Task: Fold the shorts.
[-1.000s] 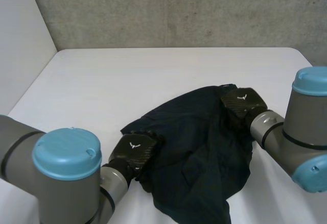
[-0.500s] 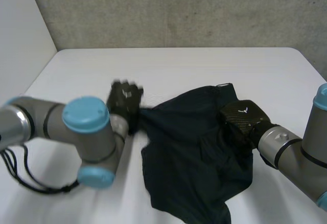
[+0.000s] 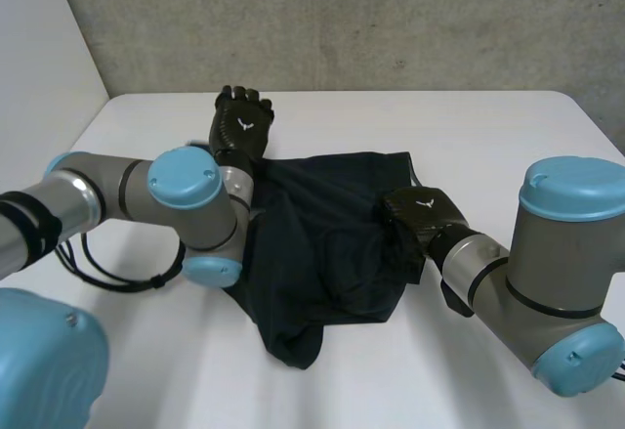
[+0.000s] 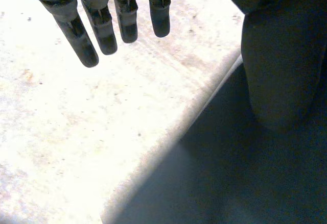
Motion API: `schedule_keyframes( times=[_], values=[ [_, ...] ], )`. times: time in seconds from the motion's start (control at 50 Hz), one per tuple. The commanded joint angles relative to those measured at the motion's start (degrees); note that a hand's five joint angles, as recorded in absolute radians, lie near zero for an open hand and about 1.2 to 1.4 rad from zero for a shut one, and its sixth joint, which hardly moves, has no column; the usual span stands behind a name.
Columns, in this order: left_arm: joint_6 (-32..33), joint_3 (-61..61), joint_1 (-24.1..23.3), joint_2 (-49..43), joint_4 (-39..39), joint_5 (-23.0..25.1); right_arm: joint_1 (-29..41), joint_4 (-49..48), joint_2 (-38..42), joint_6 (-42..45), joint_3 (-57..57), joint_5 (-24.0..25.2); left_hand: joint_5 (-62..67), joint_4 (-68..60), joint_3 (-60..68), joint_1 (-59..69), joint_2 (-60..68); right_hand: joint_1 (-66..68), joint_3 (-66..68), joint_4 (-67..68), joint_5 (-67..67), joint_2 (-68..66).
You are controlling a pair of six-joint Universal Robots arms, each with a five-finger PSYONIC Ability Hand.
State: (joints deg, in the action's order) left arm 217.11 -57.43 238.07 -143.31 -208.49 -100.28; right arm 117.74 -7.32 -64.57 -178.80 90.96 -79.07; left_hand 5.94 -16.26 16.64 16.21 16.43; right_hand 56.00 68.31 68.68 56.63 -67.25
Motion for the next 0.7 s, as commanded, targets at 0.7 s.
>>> schedule_keyframes(
  times=[0.7],
  values=[
    [-55.74,-44.44,-10.52,35.74,28.57,-4.57,-0.75,-4.46,-2.31,1.52,3.87,-3.46,11.93,-11.61,11.24,11.67,11.45,24.0,11.69,11.32,13.37,-12.75]
  ],
)
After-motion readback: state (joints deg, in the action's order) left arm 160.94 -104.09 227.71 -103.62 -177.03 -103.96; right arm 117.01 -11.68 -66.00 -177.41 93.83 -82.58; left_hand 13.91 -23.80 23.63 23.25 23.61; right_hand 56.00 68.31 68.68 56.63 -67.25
